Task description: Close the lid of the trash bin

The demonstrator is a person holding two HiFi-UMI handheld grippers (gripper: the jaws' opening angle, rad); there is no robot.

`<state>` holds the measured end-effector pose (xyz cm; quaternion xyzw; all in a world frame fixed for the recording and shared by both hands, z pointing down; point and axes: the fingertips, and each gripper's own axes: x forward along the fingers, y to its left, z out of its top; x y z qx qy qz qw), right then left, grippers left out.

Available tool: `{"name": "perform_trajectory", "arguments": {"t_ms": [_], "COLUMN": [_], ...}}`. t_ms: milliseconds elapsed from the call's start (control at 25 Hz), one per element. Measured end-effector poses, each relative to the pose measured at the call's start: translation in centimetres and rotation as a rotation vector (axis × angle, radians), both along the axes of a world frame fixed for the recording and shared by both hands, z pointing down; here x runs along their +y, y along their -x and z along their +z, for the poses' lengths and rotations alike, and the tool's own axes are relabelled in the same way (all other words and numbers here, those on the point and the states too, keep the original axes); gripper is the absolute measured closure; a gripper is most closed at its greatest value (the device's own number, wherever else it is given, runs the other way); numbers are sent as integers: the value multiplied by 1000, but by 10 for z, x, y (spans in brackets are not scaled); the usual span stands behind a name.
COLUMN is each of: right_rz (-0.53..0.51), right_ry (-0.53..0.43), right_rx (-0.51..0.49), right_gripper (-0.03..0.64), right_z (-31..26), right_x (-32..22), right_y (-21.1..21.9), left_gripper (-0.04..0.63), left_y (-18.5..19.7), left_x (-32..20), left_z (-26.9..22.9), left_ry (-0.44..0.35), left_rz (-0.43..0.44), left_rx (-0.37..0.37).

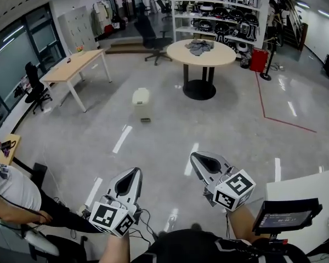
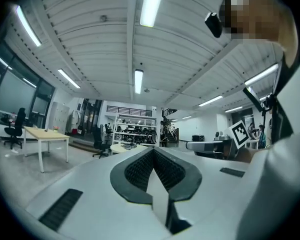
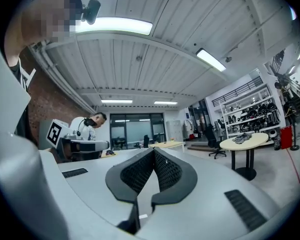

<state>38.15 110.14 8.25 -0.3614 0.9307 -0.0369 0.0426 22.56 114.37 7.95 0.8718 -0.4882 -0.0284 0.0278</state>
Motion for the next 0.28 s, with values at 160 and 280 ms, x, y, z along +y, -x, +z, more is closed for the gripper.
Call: {"name": "perform_trajectory", "arguments": {"t_ms": [160,280], "right_rz": [-1,11], "right_ry": [-7,-8], "right_rx": [17,32], "right_gripper": [608,609], "right_z": [1,3], "right_x": [3,0], "right_y": [-18,-31], "left_gripper": [594,594], "left_y": [-12,-18], "left_x": [4,3], "left_z": [2,-1], "left_ry": [15,0], "left_rz": [3,-5], "left_rx": [31,23]}}
